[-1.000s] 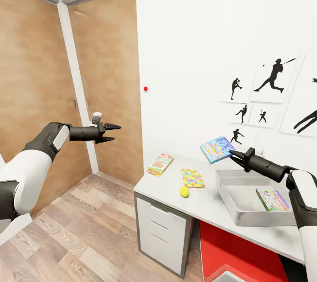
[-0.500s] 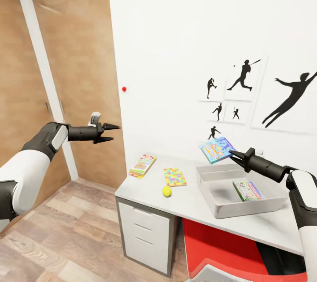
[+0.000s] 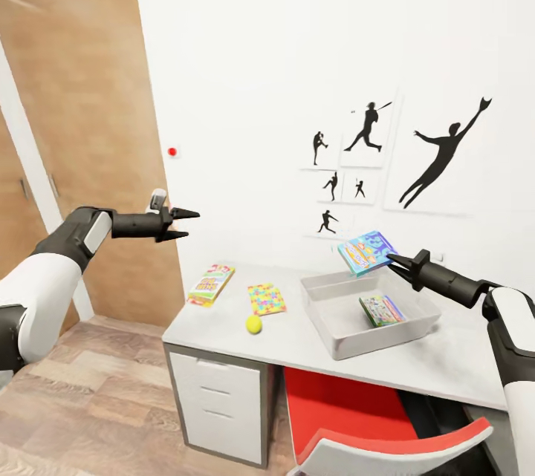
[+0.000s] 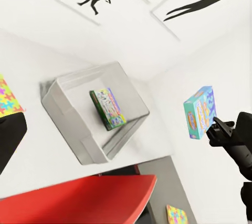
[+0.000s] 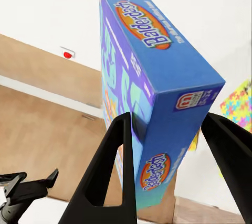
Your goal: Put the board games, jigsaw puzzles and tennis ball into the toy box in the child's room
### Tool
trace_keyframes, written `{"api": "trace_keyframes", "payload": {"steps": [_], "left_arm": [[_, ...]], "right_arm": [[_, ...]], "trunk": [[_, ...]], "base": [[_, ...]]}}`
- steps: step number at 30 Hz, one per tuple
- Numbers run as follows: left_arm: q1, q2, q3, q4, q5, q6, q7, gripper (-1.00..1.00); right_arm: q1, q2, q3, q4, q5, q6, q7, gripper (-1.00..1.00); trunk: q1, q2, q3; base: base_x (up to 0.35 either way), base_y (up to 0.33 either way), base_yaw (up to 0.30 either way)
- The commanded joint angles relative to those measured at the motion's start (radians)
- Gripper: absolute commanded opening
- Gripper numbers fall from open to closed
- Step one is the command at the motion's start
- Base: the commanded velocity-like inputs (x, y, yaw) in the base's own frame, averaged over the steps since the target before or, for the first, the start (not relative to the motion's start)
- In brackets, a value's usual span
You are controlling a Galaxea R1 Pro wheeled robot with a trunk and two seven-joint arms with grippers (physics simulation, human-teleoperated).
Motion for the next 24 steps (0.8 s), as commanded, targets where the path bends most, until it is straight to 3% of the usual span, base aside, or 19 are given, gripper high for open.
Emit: {"api": "trace_keyframes", "payload": {"steps": [1, 8, 24], "left_arm": [[0.0, 0.0, 0.003, 0.0, -0.005, 0.003, -0.005, 1.0], [0.0, 0.0, 0.003, 0.0, -0.005, 0.003, -0.005, 1.0], [0.001, 0.012, 0.003, 0.0, -0.005, 0.003, -0.005, 1.0]], "right_arm": [[-0.001, 0.001, -0.002, 0.001, 0.002, 0.005, 0.01, -1.0], [-0.001, 0.001, -0.001, 0.001, 0.002, 0.006, 0.01, -1.0], [-0.001, 0.002, 0.003, 0.015, 0.004, 0.004, 0.008, -1.0]], "trunk": [[0.001, -0.001, 0.0], [0.001, -0.001, 0.0], [0.001, -0.001, 0.0]], "base": [[0.131, 0.0, -0.281], [0.174, 0.0, -0.281], [0.055, 0.016, -0.281]]}}
